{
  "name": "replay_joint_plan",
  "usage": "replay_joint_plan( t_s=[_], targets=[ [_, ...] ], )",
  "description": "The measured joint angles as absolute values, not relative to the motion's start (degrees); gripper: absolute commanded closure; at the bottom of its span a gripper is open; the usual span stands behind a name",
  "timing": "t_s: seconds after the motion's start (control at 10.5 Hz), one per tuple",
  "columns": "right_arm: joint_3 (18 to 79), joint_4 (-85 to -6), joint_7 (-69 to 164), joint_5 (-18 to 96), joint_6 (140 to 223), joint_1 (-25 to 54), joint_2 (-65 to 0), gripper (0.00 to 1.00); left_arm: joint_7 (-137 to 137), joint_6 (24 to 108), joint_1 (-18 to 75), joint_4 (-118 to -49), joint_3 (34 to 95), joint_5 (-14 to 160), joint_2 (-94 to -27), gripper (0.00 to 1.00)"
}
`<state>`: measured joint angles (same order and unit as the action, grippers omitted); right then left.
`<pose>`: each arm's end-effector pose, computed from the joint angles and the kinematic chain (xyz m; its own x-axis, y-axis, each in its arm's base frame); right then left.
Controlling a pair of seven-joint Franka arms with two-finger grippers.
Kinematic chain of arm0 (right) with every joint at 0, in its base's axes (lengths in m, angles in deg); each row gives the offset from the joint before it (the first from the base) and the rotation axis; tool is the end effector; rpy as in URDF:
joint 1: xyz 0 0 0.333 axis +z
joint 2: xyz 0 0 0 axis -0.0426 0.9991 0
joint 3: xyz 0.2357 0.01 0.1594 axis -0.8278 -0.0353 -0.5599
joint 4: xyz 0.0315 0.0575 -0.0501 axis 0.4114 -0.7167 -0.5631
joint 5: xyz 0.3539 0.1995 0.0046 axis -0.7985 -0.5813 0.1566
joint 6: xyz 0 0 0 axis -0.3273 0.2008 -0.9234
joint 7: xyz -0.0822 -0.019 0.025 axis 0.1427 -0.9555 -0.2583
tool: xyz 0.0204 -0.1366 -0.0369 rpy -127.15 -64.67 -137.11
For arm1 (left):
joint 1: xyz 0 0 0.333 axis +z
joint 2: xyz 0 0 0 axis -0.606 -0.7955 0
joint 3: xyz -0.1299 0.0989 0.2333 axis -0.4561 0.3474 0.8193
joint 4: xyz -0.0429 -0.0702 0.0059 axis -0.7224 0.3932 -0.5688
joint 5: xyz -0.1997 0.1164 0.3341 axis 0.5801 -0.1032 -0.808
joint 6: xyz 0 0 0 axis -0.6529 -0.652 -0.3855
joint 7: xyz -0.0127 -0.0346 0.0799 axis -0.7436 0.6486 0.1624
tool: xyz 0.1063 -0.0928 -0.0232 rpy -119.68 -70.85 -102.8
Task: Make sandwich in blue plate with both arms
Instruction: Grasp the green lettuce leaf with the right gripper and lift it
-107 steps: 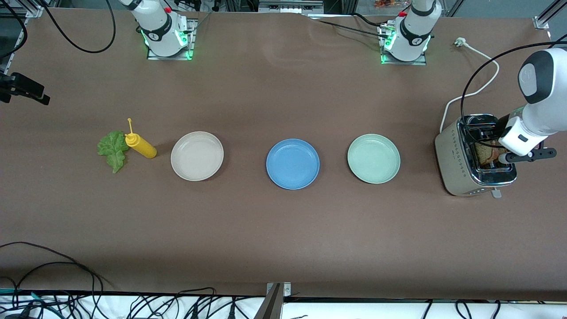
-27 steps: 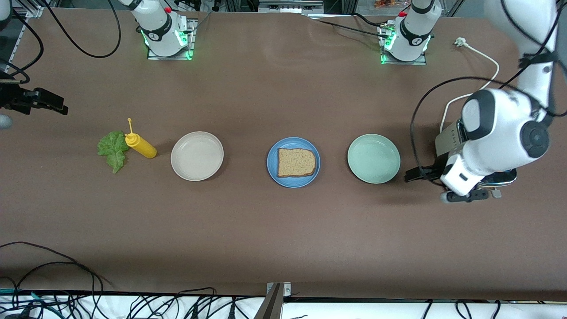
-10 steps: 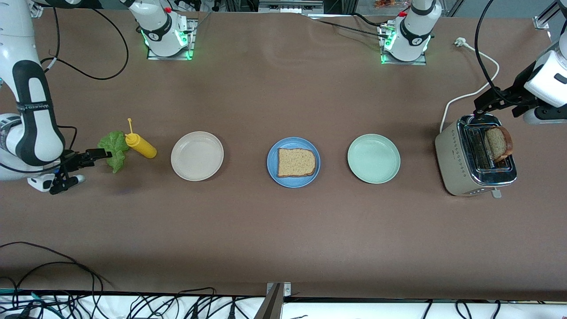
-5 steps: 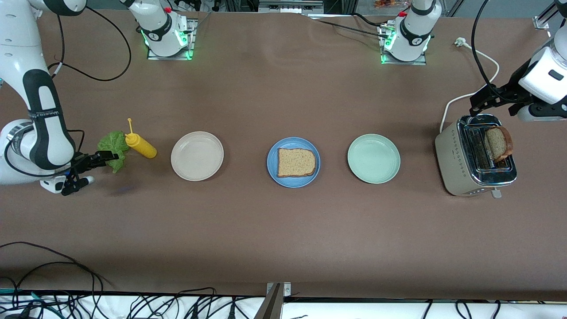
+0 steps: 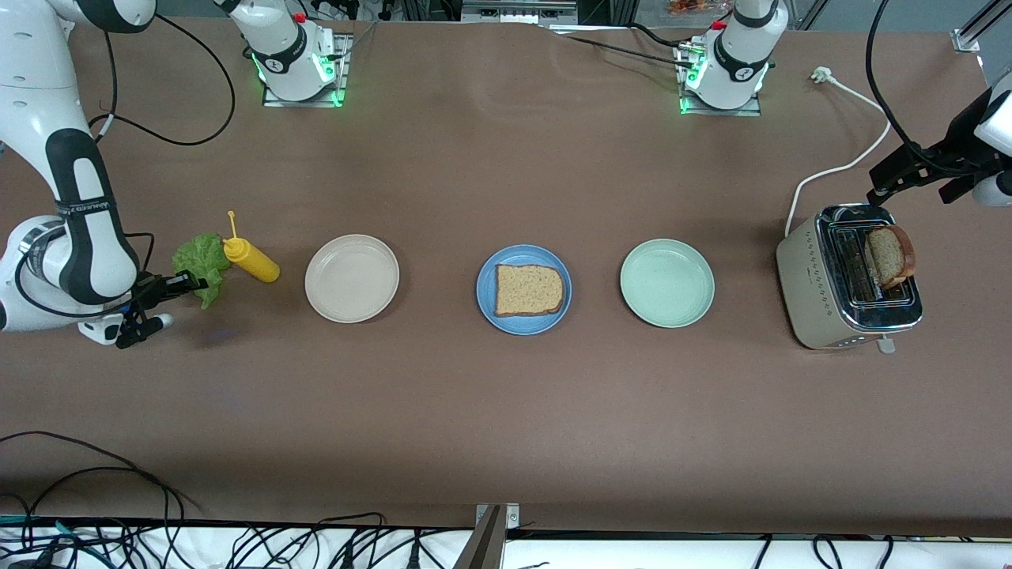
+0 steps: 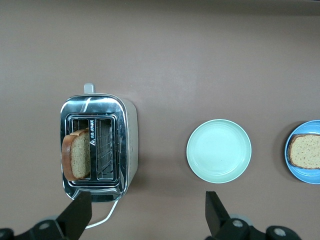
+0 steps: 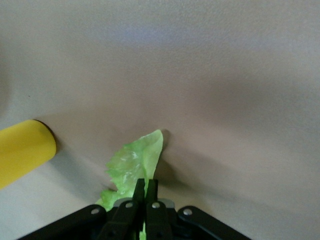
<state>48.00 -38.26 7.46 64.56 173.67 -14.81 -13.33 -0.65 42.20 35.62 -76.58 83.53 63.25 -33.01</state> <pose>0.5884 -0.1628 0.1015 0.8751 0.4051 -0.2647 0.2924 -0.8785 -0.3779 0.5659 -0.0073 0.5619 0.9956 0.0790 0.0507 0.0797 -0.9967 -0.0120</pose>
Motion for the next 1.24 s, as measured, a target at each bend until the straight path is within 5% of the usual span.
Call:
replay_joint_plan(
  t_s=[0.29,1.24],
  targets=[
    [48.0,-35.0,7.4,64.6,169.3,-14.8,-13.4,1.00,-0.6,42.1,35.6,-76.6,83.4,63.3,-33.5,0.00],
    [47.2,-10.5,22.6,64.1,129.9,-11.7,-15.9,1.00,-0.6,42.1,35.6,-75.3,83.5,63.3,-34.7,0.00]
  ],
)
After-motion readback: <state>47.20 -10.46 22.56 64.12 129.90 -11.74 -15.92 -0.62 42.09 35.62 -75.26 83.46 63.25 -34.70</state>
